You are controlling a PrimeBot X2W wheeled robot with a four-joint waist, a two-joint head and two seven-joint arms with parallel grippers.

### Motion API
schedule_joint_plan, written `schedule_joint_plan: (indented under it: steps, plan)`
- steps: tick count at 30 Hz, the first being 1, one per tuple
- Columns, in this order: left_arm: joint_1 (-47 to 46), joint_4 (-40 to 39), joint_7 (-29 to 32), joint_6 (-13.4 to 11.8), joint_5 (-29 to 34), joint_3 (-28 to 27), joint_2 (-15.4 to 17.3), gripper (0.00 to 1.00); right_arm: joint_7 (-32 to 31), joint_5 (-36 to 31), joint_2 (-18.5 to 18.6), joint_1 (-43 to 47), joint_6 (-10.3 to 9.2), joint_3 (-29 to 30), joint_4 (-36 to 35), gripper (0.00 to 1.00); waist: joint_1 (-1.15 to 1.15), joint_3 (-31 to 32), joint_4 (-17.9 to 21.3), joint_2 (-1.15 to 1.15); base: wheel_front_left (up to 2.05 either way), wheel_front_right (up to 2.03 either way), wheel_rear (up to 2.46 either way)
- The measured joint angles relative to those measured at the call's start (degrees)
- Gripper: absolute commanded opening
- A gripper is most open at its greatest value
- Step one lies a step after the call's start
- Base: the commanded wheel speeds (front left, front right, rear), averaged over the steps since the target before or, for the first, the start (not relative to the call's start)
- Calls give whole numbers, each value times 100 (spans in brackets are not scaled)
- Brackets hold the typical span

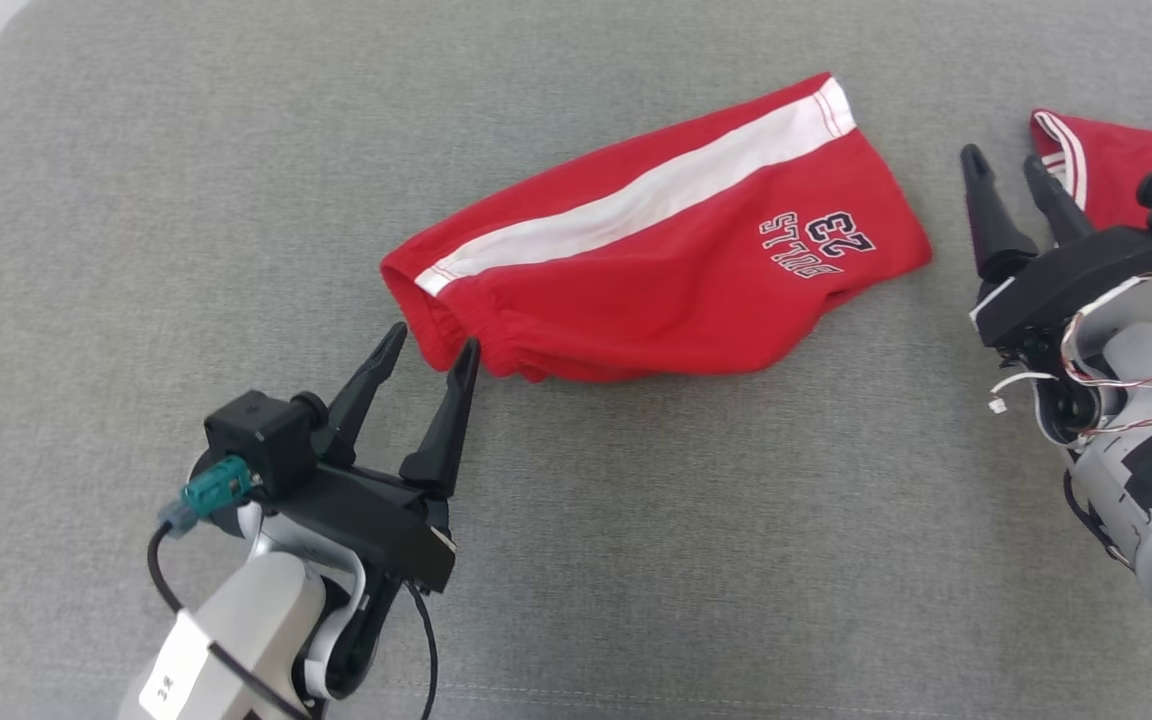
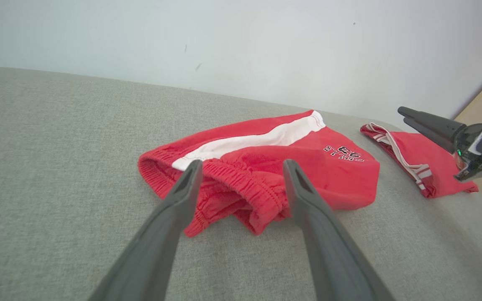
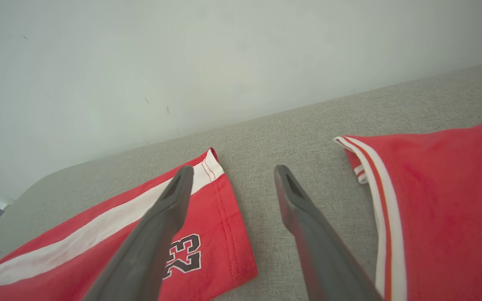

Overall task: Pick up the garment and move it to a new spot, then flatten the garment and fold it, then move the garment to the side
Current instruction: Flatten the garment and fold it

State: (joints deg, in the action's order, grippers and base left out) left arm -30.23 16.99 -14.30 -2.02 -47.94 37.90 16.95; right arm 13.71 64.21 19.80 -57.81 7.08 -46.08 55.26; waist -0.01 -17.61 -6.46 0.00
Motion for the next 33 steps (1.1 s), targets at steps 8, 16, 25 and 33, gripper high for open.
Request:
schedule_joint_plan:
  steps: [8, 16, 25, 33]
  plan:
    - [208, -593, 0, -78, 238, -134, -32, 100, -3, 143, 18, -57, 0, 114, 345, 100, 0, -51, -285, 0, 0, 0, 0]
    - [296, -900, -1, -109, 347, -266, -19, 100, -379, 257, -81, -270, 1, 119, 667, 100, 0, -190, -550, 0, 0, 0, 0]
    - [378, -1094, -1, -110, 492, -408, 15, 100, -784, 423, -118, -393, 1, 165, 1156, 100, 2, -326, -752, 0, 0, 0, 0]
    - [498, -1205, -1, -135, 586, -517, 32, 100, -1249, 591, -225, -502, 0, 227, 1376, 100, 1, -409, -830, 0, 0, 0, 0]
